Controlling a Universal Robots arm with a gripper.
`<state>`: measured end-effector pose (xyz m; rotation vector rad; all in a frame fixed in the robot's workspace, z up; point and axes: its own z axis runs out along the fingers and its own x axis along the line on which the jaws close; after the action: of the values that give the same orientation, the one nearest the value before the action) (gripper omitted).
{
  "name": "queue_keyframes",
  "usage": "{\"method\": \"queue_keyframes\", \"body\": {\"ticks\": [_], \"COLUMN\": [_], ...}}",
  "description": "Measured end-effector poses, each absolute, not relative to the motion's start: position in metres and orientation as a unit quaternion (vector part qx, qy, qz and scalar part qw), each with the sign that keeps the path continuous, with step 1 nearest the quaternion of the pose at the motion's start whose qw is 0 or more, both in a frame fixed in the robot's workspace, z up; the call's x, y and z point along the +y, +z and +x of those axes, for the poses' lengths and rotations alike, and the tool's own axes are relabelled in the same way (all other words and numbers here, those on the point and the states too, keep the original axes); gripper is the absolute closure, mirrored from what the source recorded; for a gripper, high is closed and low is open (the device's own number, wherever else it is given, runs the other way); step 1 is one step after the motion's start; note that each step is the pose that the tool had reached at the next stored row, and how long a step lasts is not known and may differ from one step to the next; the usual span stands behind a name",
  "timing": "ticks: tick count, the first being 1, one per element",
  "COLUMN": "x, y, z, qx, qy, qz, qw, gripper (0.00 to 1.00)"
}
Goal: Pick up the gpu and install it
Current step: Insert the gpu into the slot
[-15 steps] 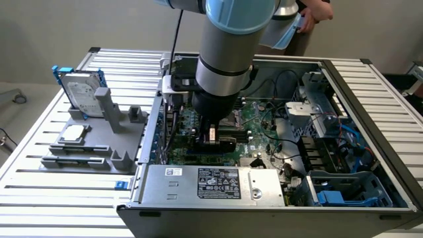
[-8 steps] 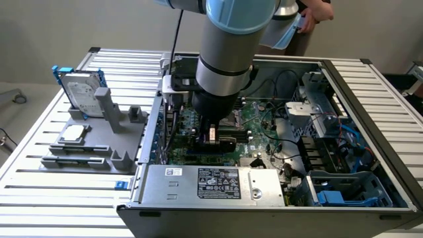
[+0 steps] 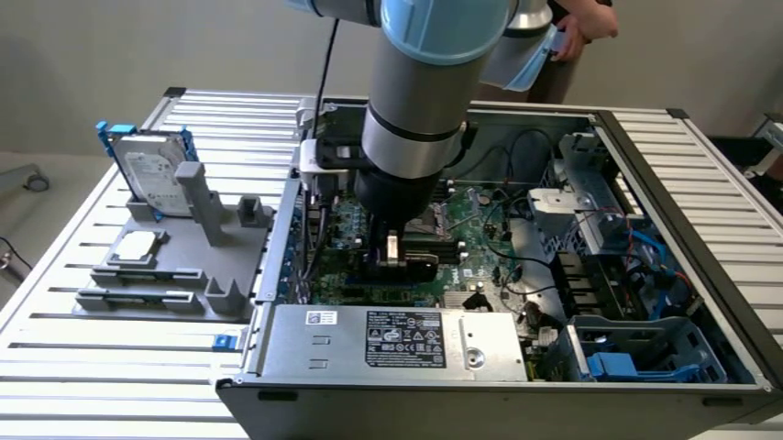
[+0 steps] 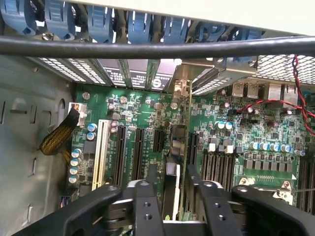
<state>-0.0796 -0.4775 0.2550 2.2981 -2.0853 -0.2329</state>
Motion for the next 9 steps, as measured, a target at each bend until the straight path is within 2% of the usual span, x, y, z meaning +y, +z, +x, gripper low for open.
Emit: {"method": "queue_keyframes", "body": {"ticks": [1,2,3,9], "x": [-0.477,-0.477,-0.477,-0.477], "y": [0.255,0.255,0.255,0.272], "z": [-0.080,-0.080,-0.080,-0.080], "qx": [-0.670,-0.670,-0.670,-0.670], "qy": [-0.075,-0.075,-0.075,-0.075], "qz": [0.738,0.738,0.738,0.738], "qw": [0.015,0.015,0.015,0.015], "gripper": [0.57,0.57,0.50,0.50]}}
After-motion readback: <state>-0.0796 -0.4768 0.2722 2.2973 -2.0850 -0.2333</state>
